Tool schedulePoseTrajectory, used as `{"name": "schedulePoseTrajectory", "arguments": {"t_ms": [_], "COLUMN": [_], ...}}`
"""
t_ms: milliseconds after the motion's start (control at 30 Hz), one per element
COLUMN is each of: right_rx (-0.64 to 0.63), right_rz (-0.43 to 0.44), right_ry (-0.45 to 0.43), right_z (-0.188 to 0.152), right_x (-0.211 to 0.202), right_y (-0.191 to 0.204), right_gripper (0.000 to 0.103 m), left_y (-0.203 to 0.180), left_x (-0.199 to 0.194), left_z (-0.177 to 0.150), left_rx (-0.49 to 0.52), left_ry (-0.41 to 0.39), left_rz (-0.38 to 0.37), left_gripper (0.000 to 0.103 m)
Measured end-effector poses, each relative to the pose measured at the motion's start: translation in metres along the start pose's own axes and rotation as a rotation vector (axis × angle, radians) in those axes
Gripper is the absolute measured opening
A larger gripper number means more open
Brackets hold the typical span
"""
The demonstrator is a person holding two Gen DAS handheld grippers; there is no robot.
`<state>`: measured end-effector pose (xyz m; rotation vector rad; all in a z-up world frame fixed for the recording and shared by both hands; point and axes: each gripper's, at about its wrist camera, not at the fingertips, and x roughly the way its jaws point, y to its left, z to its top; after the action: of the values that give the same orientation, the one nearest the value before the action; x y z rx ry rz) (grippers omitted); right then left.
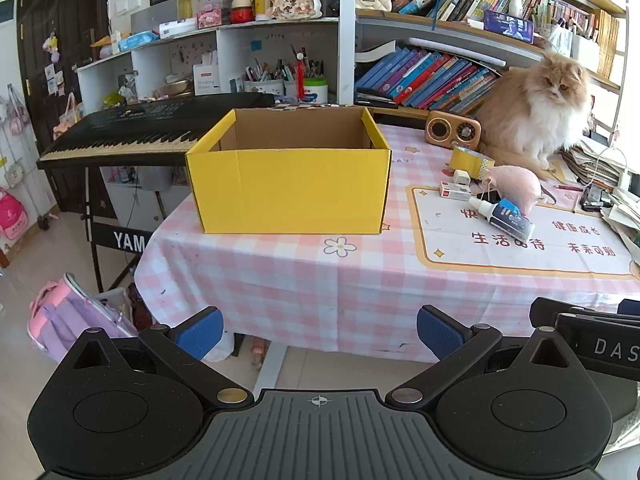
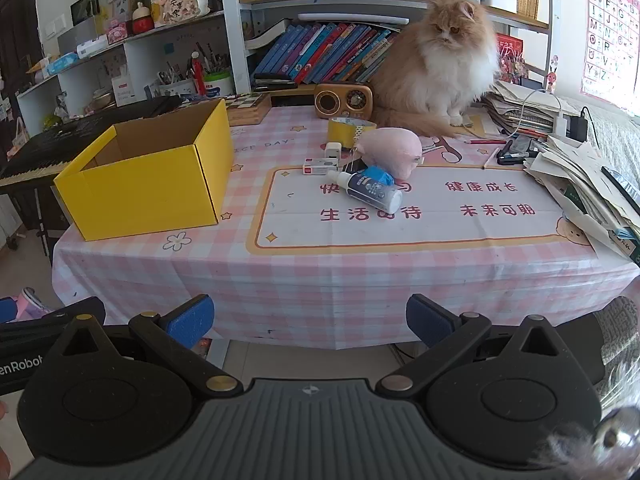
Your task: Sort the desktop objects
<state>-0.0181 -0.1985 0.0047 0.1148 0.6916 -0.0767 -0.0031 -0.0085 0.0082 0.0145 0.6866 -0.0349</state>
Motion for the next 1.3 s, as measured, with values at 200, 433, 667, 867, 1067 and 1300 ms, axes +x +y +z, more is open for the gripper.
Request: {"name": "schedulePoseTrajectory", "arguments": {"t_ms": [200, 433, 667, 867, 1067, 1300], "right_rx": [-0.002, -0.003, -0.002, 0.0, -0.002, -0.004], "right_rz": [0.002, 0.003, 0.002, 0.001, 0.001, 0.001], "right_ry": [0.003, 0.003, 0.003, 0.002, 0.003, 0.006], "right_z": [-0.001, -0.0017, -0.0019, -0.002, -0.0018, -0.0027], "right_x": [0.001, 0.001, 0.0012, 0.001, 0.0011, 0.0019], "right_y": [-0.0002, 0.0003, 0.0003, -0.0007, -0.0008, -0.0038], "right_gripper": [0.103, 0.103, 0.103, 0.103, 0.103, 0.103], "left_y": [0.0011, 0.0011, 0.0029, 0.0031, 0.0025, 0.0027], "left_x": [0.0004, 0.0004, 0.0008, 0.0003, 0.0, 0.0002], "left_z": [-0.0005, -0.0006, -0.0017, -0.0014, -0.0002, 0.0004], "left_rx": [-0.002, -0.001, -0.001, 0.005, 0.009, 0.004], "left_ry": [0.001, 0.001, 0.0, -0.003, 0.0, -0.001], "left_rz": [0.0, 0.001, 0.0, 0.0, 0.0, -0.012], "left_gripper": [0.103, 0.103, 0.103, 0.103, 0.103, 0.103]}}
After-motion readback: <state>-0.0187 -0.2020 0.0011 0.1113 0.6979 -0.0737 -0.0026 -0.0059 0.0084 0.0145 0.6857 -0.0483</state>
